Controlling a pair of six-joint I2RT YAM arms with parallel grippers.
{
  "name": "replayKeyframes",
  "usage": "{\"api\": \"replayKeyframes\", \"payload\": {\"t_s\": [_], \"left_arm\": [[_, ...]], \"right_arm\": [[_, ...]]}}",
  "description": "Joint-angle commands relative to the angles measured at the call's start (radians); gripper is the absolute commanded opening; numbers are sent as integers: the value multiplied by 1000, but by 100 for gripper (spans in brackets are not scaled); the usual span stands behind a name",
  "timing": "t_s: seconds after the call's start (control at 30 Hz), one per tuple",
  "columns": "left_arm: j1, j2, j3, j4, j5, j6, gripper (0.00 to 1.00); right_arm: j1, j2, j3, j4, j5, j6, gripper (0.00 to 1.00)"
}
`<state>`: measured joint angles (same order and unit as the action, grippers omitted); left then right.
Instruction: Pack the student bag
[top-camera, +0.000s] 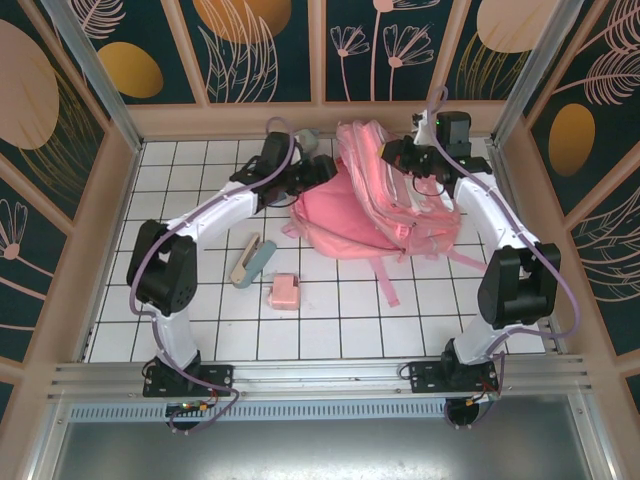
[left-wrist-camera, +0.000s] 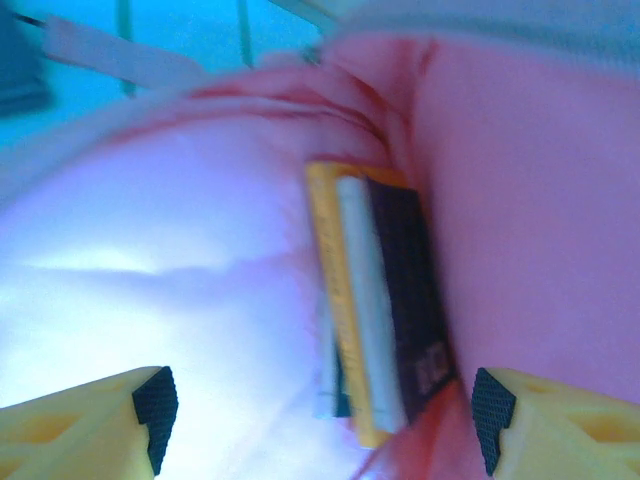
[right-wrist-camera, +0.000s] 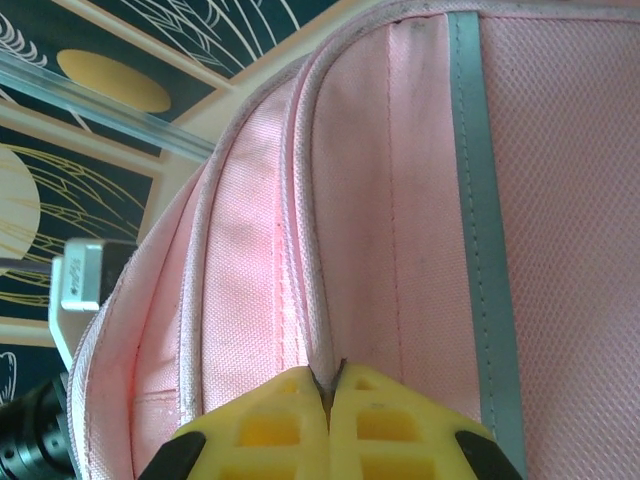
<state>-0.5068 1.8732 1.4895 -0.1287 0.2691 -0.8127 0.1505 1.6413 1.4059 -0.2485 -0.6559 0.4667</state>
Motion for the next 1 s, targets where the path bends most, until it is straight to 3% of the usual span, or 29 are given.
{"api": "replayKeyframes", "payload": {"t_s": [0.0,0.1,0.13,0.17,0.33,0.6,0.7,0.77,0.97], "left_arm": [[36,-44,-32,-70,-42,70,75],[79,-50,-51,-77,-62,99,73],[97,-45,-55,-79,-62,107,72],[116,-37,-57,-78,-61,116,71],[197,44,-29,-71,-40,160,66],[295,247,130,-80,1,213,49],[322,324,206,-103,6,231,45],[341,369,252,-113,20,239,43],[370,494,369,-147,52,263,43]], "right_arm": [[-5,-34,-53,43,45,-31,0],[6,-29,-69,35,62,-38,0],[14,-29,-71,30,71,-42,5],[23,-29,-69,20,85,-48,17],[75,-30,-55,-17,164,-59,43],[232,1,41,-117,438,-65,59],[297,13,46,-98,492,-45,79],[332,24,48,-79,513,-18,98],[431,98,119,-73,538,16,99]]}}
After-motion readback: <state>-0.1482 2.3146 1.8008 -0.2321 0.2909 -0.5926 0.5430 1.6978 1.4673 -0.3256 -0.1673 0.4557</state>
